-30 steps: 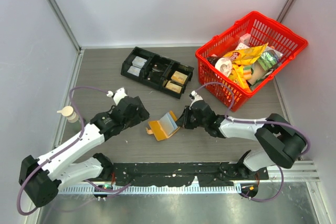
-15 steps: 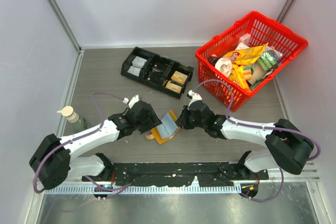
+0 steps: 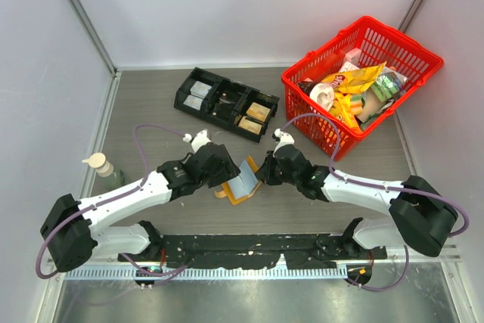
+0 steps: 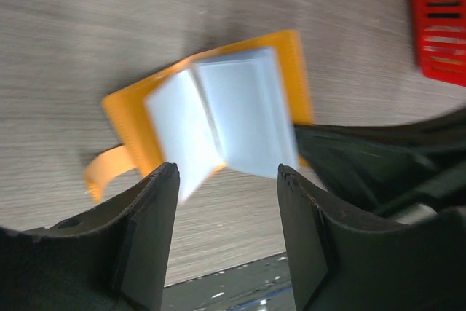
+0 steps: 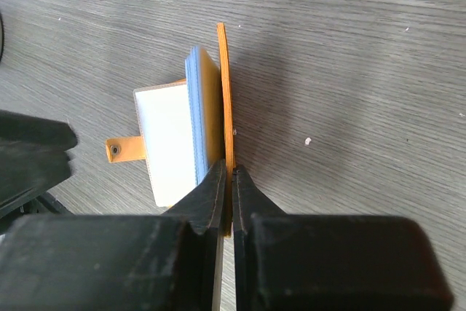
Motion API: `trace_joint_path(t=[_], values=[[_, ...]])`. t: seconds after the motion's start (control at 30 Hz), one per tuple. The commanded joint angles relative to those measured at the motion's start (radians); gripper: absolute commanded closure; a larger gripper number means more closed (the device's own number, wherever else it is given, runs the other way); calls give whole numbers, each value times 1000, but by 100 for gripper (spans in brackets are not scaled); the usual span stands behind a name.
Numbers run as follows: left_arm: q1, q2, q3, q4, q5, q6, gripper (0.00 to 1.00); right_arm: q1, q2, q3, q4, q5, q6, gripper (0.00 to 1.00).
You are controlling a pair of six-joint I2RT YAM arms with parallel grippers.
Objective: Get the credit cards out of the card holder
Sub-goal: Remove the credit card from the card holder.
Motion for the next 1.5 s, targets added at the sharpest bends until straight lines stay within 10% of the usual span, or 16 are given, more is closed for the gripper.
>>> trace_joint_path(t=[0.0,0.37,1.47], values=[[-42,23,104,31,-77,34,43,6,-15,4,22,21,-5,99],[-45,259,110,195,-14,-3,48,6,-3,-16,47,13,9,99],[-65,172,-13,110,-55,-37,59,5,-12,-33,53,33,10,99]])
